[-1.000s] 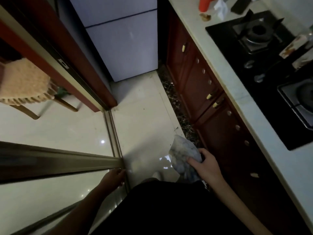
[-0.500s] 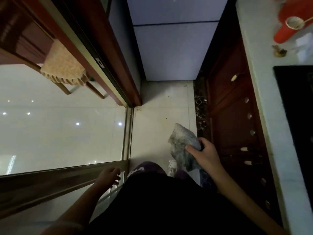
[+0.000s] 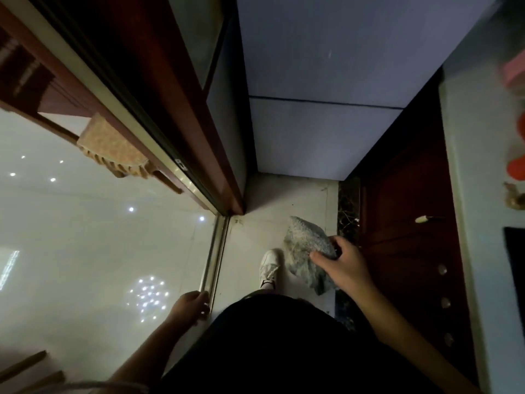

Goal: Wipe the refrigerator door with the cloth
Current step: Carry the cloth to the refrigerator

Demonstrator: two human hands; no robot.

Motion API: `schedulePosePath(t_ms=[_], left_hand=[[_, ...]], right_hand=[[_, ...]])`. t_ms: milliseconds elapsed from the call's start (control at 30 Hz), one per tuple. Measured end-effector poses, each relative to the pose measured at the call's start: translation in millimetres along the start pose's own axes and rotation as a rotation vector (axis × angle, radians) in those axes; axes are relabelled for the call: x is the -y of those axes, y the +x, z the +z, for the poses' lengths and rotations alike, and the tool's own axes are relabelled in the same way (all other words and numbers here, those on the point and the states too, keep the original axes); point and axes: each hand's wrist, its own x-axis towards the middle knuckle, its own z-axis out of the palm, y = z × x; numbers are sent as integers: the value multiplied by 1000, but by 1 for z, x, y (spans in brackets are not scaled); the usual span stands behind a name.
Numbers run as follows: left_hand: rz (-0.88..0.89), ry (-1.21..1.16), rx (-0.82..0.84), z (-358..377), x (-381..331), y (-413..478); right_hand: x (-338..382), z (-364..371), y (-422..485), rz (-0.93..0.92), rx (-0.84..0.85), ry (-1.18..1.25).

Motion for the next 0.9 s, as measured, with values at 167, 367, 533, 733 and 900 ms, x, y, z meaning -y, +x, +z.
schedulePosePath(t_ms=[167, 367, 533, 733, 900], left_hand=[[129, 194, 91, -5, -119, 37], [305, 265, 122, -4, -245, 63], [281, 211, 31, 3, -293, 80], [252, 119, -96, -1, -326, 72], [450, 140, -195, -14, -390, 52]], right_hand=[[25, -28, 43, 54, -118, 56], [42, -70, 91, 87, -198, 84], [57, -100, 147, 82, -172, 88], [101, -134, 218, -21, -10, 14], [174, -159, 257, -197, 16, -95]])
